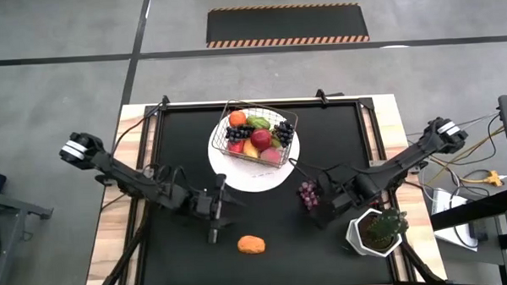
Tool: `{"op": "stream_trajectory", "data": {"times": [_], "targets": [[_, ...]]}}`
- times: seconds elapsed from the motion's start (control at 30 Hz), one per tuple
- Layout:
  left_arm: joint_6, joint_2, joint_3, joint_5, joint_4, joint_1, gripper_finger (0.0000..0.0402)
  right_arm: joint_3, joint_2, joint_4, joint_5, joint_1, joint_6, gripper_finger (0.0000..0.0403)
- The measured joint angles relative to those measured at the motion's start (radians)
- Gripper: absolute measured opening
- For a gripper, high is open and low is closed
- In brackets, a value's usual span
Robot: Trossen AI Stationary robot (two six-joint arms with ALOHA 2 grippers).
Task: Build produce basket
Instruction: Put the pink grapes into the silver basket
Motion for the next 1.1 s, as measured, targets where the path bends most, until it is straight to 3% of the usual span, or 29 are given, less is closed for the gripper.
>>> {"op": "stream_trajectory", "data": {"times": [0.27,0.7,0.8,1.0,1.1], "targets": [[0.110,-0.044,-0.002,-0.039,0.000,0.000,0.0150,0.000,0.142,0.005,0.026,0.000,0.046,0.0292],[0.337,-0.155,-0.011,-0.220,-0.016,0.000,0.0150,0.001,0.362,0.009,0.094,-0.061,0.093,0.0266],[0.383,-0.176,-0.017,-0.264,-0.018,0.000,0.0150,0.001,0.386,0.012,0.095,-0.075,0.105,0.0225],[0.416,-0.212,-0.075,-0.365,-0.019,0.000,0.0150,0.002,0.395,0.028,0.088,-0.081,0.113,0.0090],[0.445,-0.238,-0.097,-0.395,-0.019,0.001,0.0150,0.008,0.370,0.031,0.077,-0.081,0.060,0.0042]]}}
